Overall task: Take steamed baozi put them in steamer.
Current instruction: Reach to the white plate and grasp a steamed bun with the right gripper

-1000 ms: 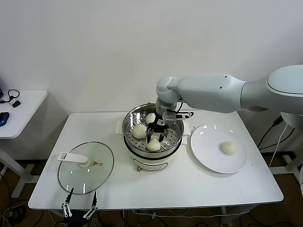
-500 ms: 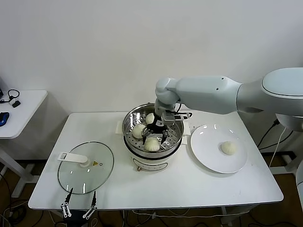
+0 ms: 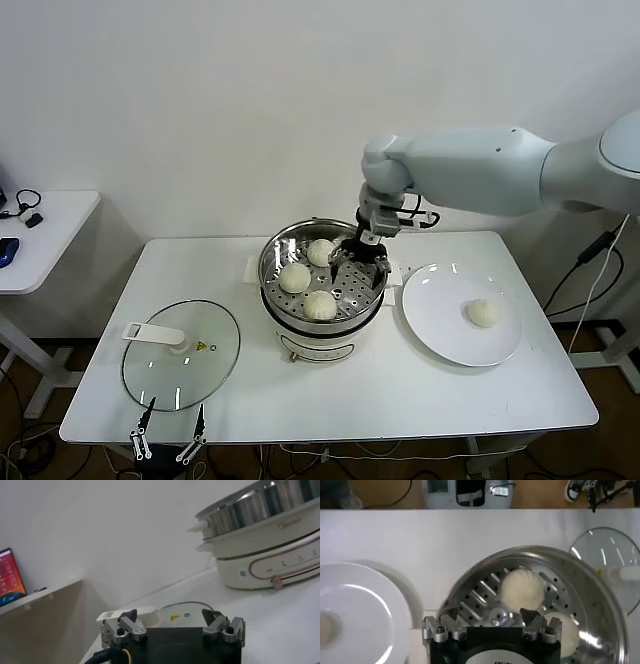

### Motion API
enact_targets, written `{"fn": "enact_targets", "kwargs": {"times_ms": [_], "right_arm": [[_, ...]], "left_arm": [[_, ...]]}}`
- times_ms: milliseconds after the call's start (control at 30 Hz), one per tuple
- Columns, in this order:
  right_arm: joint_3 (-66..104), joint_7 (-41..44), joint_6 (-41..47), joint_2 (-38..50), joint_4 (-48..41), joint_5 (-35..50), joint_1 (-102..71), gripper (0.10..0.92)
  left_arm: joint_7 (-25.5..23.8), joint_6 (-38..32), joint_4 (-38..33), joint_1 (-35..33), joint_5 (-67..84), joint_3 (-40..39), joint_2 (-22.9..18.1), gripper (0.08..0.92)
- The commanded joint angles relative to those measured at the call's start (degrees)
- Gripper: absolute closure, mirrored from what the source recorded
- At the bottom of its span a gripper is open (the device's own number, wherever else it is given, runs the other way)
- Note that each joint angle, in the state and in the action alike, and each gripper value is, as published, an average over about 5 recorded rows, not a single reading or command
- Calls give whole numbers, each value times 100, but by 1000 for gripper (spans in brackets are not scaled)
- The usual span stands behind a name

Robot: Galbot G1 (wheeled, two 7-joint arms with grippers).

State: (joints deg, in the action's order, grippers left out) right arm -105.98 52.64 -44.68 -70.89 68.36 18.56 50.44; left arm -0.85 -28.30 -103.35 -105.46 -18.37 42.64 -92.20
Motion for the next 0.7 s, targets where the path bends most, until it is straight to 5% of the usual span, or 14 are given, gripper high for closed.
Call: {"fn": "enact_targets", "kwargs": {"times_ms": [33, 200, 467, 700], "right_arm": [[-1762, 981, 2028, 325, 139, 2158, 1480, 203], [-2328, 1466, 2891, 717, 214, 2300, 1830, 203], [-2506, 904, 4049, 1430, 242, 2513, 1561, 203], [-1815, 792, 4411, 2105, -139, 1856, 534, 203]], "left_arm": [[-3, -2, -2, -16, 0, -6, -7, 177], [0, -15, 10, -28, -21, 3, 17, 177], [-15, 5, -7, -4, -33, -22, 9, 177], [-17, 9, 4, 5, -46, -22, -14, 177]]}}
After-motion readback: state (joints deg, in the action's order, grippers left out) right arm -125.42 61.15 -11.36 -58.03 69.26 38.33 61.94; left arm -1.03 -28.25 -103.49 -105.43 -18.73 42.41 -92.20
